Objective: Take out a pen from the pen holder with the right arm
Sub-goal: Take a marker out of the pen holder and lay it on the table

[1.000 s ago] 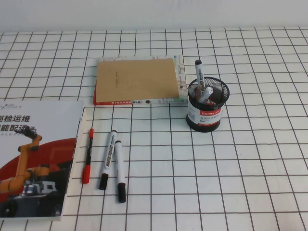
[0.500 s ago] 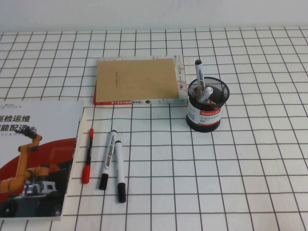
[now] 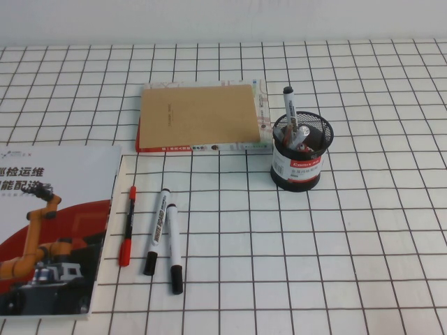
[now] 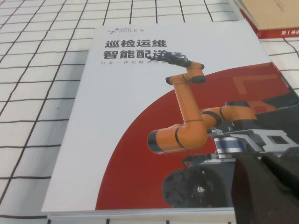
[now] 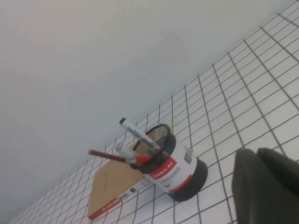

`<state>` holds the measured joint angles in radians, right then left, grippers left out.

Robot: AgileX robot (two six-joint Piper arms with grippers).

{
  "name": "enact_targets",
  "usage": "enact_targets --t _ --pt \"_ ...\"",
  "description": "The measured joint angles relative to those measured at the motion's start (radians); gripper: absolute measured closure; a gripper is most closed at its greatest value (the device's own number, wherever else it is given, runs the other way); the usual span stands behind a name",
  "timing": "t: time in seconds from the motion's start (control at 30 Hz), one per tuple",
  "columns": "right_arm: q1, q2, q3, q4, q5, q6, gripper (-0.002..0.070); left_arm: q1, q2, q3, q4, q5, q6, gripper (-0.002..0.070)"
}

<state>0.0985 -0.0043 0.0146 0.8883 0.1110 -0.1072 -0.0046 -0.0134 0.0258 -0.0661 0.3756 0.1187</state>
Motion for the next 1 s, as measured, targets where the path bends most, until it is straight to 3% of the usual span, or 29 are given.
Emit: enact_targets --t 0.43,0.63,0.8,1.0 --pt "-0.001 0.509 -0.375 -0.227 0.31 -0.01 0.0692 0.0 0.0 0.0 0.0 0.0 0.0 0.0679" --pt "-0.001 0.75 -0.52 -0.25 0.385 -0.106 0.0692 0.0 0.0 0.0 0.0 0.0 0.0 0.0679" --pt "0.033 0.885 -0.543 -0.242 0.298 -0.149 0.0692 0.0 0.0 0.0 0.0 0.0 0.0 0.0679" --pt "0.274 1.03 -0.548 -0.25 -0.011 -0.151 0.0692 0.0 0.0 0.0 0.0 0.0 0.0 0.0679"
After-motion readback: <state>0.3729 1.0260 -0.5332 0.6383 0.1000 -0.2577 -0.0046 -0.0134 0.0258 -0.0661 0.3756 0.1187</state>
